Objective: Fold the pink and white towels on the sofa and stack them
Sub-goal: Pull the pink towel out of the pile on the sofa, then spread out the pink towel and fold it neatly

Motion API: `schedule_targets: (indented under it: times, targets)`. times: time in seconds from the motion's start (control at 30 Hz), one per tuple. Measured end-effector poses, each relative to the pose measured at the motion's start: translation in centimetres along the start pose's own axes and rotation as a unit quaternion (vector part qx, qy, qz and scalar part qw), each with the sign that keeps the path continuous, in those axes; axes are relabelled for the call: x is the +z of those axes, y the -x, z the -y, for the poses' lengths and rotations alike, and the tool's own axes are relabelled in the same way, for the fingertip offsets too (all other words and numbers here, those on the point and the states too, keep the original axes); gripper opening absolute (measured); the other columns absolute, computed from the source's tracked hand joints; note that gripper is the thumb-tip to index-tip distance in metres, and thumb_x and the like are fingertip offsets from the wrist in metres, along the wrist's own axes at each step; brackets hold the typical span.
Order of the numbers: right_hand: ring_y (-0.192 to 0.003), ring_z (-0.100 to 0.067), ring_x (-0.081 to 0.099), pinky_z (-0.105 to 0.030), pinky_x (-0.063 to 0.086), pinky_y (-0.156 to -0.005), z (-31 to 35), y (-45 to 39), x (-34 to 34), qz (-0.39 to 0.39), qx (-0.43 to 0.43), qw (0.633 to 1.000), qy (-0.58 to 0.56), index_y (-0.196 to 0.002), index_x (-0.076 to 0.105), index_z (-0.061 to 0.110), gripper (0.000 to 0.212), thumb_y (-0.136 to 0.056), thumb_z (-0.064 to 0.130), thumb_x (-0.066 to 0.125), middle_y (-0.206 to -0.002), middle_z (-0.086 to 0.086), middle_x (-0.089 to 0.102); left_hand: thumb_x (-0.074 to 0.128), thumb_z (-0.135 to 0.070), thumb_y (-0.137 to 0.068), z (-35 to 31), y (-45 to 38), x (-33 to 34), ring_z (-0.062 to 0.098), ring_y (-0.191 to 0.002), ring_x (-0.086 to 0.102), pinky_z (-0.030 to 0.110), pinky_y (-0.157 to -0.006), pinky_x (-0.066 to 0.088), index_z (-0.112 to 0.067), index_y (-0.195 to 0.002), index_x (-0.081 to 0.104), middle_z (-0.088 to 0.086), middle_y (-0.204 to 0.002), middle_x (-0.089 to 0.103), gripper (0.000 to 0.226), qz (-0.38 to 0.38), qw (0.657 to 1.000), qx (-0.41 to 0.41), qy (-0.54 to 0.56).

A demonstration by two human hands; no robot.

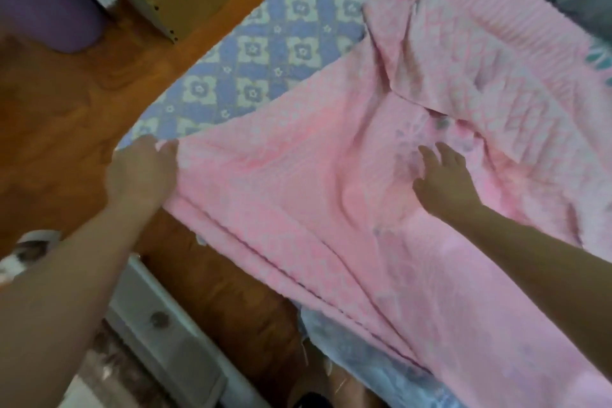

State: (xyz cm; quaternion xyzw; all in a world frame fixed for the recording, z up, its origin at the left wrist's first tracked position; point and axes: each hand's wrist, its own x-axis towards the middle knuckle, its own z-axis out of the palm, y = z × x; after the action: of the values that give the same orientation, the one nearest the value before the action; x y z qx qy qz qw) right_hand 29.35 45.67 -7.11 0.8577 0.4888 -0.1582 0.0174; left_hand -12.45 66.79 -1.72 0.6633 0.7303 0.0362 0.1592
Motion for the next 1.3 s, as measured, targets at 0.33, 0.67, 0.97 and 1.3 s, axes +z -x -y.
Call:
schedule_targets:
  times: [0.33, 0.67, 0.97, 1.3]
  targets:
    - [-0.118, -0.034, 0.05, -0.037, 0.042, -0.102, -1.8, 22.7, 7.6, -0.015, 0.128, 0.976, -0.174, -0.123, 0.059, 0.004, 0.044, -0.08, -0.003, 0.066, -0.127, -0.016, 0.054, 0.059, -0.028, -0.081, -5.1, 18.7, 13.7, 0.038, -0.117, 0.046, 0.055, -0.108, 0.035, -0.013, -0.119, 0.065, 0.018, -0.123, 0.054, 0.041, 0.114, 0.943, 0.302, -0.08]
    - [-0.092, -0.031, 0.048, -0.029, 0.04, -0.074, -18.4, 50.5, 7.0, 0.161, 0.601, 0.728, -0.288, -0.09, 0.057, 0.011, 0.022, -0.084, 0.032, 0.054, -0.102, -0.013, 0.053, 0.048, -0.033, -0.096, -9.8, 41.6, 23.3, 0.019, -0.126, 0.05, 0.035, -0.106, 0.044, -0.029, -0.139, 0.048, -0.005, -0.135, 0.053, 0.043, 0.463, 0.747, 0.44, -0.186]
    - [-0.084, -0.028, 0.064, -0.042, 0.057, -0.076, -40.4, 72.4, 23.0, 0.104, 0.708, 0.58, -0.39, -0.089, 0.057, 0.026, 0.018, -0.072, 0.034, 0.058, -0.099, -0.01, 0.065, 0.049, -0.028, -0.096, -17.8, 60.0, 30.1, 0.019, -0.111, 0.06, 0.03, -0.093, 0.045, -0.03, -0.118, 0.058, -0.003, -0.115, 0.062, 0.024, 0.462, 0.679, 0.508, -0.259]
    - [-0.111, -0.036, 0.06, -0.041, 0.052, -0.095, -51.4, 71.3, 28.2, -0.051, 0.739, 0.389, -0.548, -0.136, 0.051, 0.011, 0.052, -0.093, 0.039, 0.062, -0.128, -0.015, 0.059, 0.059, -0.016, -0.096, -22.9, 82.5, 31.7, 0.007, -0.087, 0.06, 0.021, -0.078, 0.043, -0.038, -0.093, 0.063, -0.015, -0.094, 0.064, 0.022, 0.501, 0.766, 0.382, -0.128]
